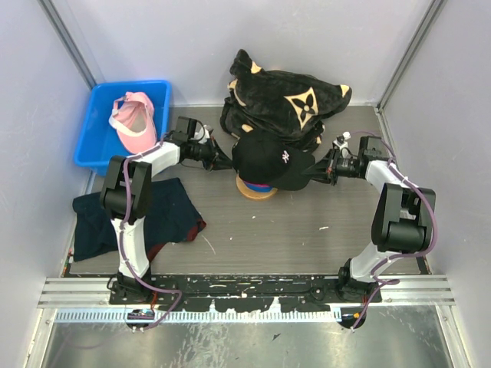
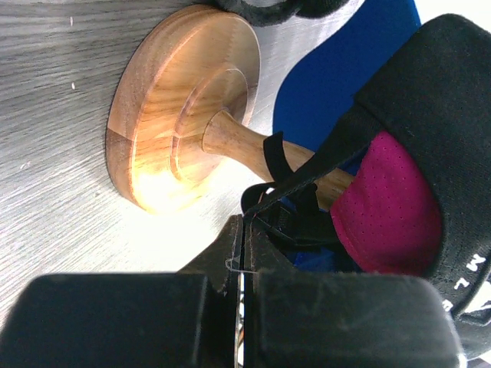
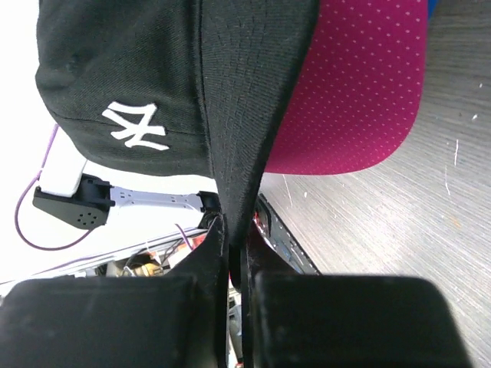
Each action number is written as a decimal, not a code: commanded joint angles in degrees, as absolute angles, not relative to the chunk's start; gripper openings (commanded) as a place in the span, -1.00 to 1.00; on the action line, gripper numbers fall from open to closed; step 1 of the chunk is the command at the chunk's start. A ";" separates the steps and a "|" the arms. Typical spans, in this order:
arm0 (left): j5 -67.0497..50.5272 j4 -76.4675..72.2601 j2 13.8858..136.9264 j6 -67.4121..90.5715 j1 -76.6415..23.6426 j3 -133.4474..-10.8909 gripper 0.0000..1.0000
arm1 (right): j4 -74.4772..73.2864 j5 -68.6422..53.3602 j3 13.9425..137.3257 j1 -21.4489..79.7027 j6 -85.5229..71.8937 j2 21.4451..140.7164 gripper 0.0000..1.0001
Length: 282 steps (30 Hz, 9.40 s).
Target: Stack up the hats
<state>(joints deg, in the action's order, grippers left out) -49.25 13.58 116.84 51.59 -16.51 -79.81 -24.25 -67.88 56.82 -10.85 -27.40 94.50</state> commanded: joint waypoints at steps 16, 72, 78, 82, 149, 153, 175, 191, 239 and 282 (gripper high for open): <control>-46.03 17.28 118.18 46.93 -15.35 -77.69 -0.97 | -20.57 -48.52 54.81 -12.37 -30.92 98.32 -0.84; -51.19 -4.05 105.54 64.13 -11.80 -67.69 0.00 | -23.56 -44.74 61.28 -12.25 -29.68 88.07 -0.23; -51.48 -5.38 103.30 64.82 -8.91 -66.57 0.01 | -23.29 -44.91 61.30 -12.17 -29.81 88.07 -0.23; -50.90 0.68 101.84 60.37 -7.39 -68.05 0.04 | -23.08 -44.99 61.04 -12.05 -29.84 88.15 -0.23; 16.25 46.82 140.58 18.85 1.40 -135.99 0.38 | -28.28 -37.77 66.60 -12.24 -28.13 82.65 -0.10; 16.46 47.00 141.42 18.64 1.64 -136.15 0.23 | -29.28 -37.08 67.58 -12.30 -27.67 82.87 -0.10; -11.13 38.95 117.64 36.54 4.25 -131.70 -0.98 | -18.91 -43.87 73.08 -12.14 -38.40 76.72 -0.10; -20.01 -21.07 96.82 69.46 -1.72 -96.80 -0.98 | 19.99 -40.51 75.01 7.43 -84.20 78.59 -0.07; -13.90 -50.87 88.93 72.22 -17.58 -78.49 -0.99 | 38.71 -24.35 92.56 23.83 -106.02 101.99 0.02; -20.12 -46.51 78.58 74.81 -8.70 -57.47 0.21 | 36.48 -55.28 79.84 9.54 -100.99 94.86 -0.99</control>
